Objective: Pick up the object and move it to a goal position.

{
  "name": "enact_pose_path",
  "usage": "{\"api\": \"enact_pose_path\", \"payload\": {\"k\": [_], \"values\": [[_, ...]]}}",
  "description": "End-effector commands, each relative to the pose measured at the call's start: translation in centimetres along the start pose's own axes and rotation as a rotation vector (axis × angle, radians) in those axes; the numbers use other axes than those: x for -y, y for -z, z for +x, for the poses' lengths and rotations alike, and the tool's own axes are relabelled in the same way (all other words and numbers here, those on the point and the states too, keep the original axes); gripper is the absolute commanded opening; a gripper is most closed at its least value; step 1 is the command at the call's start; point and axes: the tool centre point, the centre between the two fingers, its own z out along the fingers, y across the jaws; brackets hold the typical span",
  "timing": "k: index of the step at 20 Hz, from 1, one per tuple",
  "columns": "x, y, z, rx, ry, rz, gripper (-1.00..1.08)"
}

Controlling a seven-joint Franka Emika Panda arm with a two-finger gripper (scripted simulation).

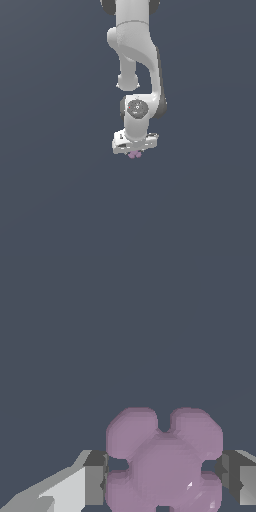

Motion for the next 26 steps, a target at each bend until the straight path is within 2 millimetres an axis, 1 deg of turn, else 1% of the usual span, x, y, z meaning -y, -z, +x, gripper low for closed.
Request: {"api": "enact_pose_path", "payload": {"k": [1, 12, 16, 21, 26], "values": [[1.5, 1.4, 1.1, -0.001, 0.001, 0.000, -1.00], [9.2, 8.7, 6.7, -0.001, 0.001, 0.000, -1.00], [11.6, 11.0, 8.6, -0.001, 0.000, 0.000, -1.00], [14.0, 13.3, 10.5, -0.001, 0.000, 0.000, -1.00], [15.5, 14.7, 11.8, -0.001, 0.000, 0.000, -1.00]]}}
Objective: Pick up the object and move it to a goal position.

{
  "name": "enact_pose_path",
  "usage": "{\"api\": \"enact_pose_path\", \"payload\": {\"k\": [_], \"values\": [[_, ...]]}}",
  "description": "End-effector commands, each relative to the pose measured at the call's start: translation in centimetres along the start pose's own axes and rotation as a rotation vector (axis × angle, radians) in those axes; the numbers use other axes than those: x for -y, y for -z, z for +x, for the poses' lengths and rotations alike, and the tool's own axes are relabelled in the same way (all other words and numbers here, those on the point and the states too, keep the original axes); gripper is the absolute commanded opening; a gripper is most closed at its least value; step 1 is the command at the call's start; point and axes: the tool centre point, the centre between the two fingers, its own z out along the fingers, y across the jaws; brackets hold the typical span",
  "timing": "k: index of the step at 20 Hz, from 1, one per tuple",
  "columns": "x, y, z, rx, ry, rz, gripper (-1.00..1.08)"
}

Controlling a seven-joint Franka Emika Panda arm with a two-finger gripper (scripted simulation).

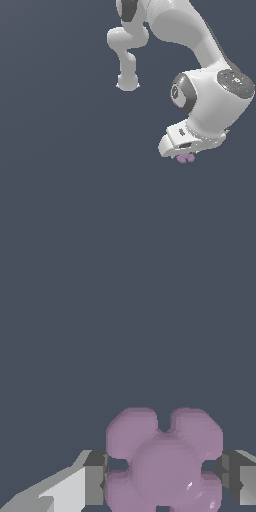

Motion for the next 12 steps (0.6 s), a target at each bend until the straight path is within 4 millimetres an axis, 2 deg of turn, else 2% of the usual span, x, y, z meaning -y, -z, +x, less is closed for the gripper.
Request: {"api": "enact_pose_path", "payload": {"k": [1, 12], "values": [[0.6, 0.6, 0.6, 0.001, -0.001, 0.000, -1.00], [1.6, 1.6, 1.5, 0.001, -0.001, 0.000, -1.00]]}}
